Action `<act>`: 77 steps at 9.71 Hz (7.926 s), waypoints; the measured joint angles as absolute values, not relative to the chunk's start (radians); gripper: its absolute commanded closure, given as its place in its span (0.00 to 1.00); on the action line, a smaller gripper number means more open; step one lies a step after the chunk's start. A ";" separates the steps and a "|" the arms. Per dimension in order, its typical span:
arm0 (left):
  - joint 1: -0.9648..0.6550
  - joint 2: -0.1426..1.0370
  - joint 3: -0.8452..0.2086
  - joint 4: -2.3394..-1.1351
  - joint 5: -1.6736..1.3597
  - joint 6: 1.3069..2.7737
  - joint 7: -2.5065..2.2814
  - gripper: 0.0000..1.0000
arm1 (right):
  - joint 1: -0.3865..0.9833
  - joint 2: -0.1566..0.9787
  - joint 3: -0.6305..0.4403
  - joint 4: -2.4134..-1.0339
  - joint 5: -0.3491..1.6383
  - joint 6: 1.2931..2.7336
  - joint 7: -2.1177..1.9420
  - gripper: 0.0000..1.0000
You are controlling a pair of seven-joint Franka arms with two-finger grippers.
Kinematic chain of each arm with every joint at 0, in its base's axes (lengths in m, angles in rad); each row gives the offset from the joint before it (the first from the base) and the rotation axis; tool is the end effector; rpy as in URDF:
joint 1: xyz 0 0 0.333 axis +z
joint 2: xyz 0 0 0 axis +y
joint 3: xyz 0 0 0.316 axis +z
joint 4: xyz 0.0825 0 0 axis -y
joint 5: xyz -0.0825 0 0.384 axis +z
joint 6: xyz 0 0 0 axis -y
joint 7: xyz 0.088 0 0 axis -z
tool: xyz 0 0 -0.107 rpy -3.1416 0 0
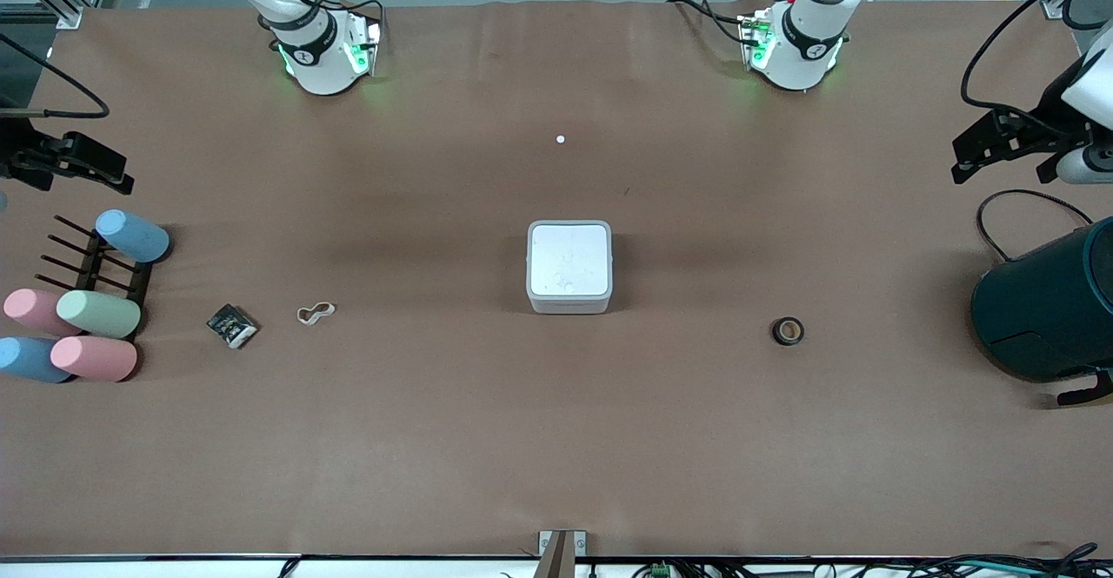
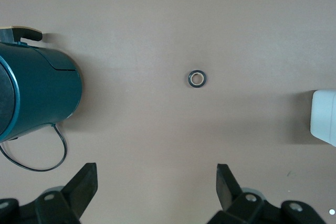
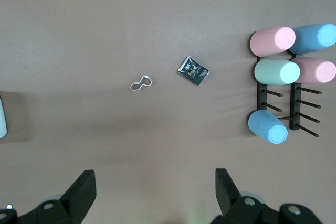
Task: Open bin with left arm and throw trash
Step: 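Reach the left gripper to the bin lid while the right gripper reaches the packet, then lift the bin lid open with the left gripper while the right gripper grasps the packet, then move the left gripper to the black tape roll and grasp it, then carry the black packet over the bin with the right gripper and release, then lower the tape roll into the bin with the left gripper while the right gripper withdraws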
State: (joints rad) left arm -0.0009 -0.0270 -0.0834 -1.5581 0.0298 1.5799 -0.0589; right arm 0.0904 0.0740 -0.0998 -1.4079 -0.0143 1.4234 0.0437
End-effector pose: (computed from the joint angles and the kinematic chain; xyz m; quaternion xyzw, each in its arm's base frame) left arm 0.5458 -0.0436 0.6462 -0.9995 0.0125 -0.0254 0.0142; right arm 0.5623 -0.0045 0.6466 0.9991 -0.0273 -0.0289 0.0113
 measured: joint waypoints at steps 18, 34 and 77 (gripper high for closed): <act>-0.525 0.718 -0.257 -1.409 0.014 2.184 -0.396 1.00 | -0.099 0.468 -0.108 -1.955 0.044 2.375 0.318 0.01; 0.035 0.648 -0.239 -1.602 0.161 2.110 0.416 0.00 | -0.055 0.593 -0.104 -1.925 0.054 2.490 0.450 0.97; -0.127 0.686 -0.696 -1.614 0.392 2.145 -0.636 0.51 | 0.325 0.456 -0.130 -1.919 0.103 2.328 1.178 0.02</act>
State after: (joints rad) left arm -0.1271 0.6857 -0.6955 -1.6144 0.3919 2.1451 -0.6361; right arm 0.3255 0.4563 -0.1304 -1.9194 0.1027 2.3283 1.1778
